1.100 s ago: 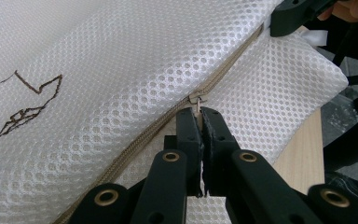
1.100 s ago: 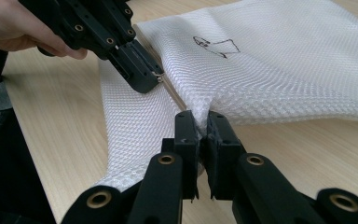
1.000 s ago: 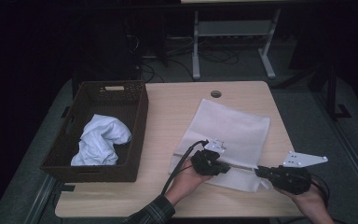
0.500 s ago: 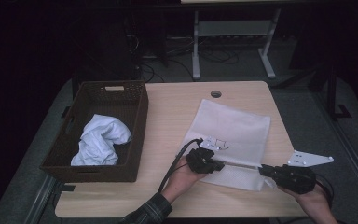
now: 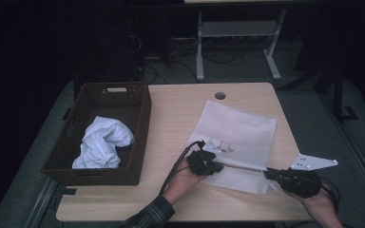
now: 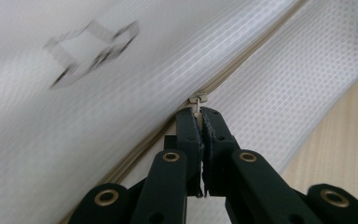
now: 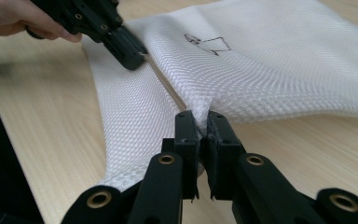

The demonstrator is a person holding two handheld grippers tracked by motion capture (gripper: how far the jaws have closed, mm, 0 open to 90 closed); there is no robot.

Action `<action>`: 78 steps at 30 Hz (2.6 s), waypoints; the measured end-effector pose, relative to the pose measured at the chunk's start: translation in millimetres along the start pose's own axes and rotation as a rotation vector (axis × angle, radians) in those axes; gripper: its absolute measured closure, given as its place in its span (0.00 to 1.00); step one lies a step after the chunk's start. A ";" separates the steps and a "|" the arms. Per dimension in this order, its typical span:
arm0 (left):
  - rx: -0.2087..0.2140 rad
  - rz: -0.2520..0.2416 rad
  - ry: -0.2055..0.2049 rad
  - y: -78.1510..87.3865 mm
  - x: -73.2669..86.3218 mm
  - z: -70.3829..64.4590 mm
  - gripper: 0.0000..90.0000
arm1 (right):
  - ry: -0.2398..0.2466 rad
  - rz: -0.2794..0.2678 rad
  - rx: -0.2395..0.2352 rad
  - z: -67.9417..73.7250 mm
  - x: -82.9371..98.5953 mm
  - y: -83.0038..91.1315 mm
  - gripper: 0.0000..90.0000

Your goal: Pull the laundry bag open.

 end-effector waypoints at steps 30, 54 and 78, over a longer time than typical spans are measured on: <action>-0.047 0.037 0.017 23.7 26.2 39.8 0.97 | 0.001 0.020 0.034 -7.6 5.6 1.4 0.93; -0.099 0.089 0.097 32.1 42.2 73.1 0.97 | -0.029 0.032 0.116 -26.3 13.4 12.2 0.93; -0.074 0.036 0.070 10.0 4.9 88.6 0.95 | -0.072 0.093 0.183 -52.0 33.0 18.0 0.89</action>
Point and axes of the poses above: each handheld gripper's, and its own axes: y roughly backward along the jaws, x roughly out of its underside, z roughly to its left, the point moved 8 cm from there along -y, roughly forward along the jaws, and after that the axes turned 6 degrees about -x, right-handed, at the moved point
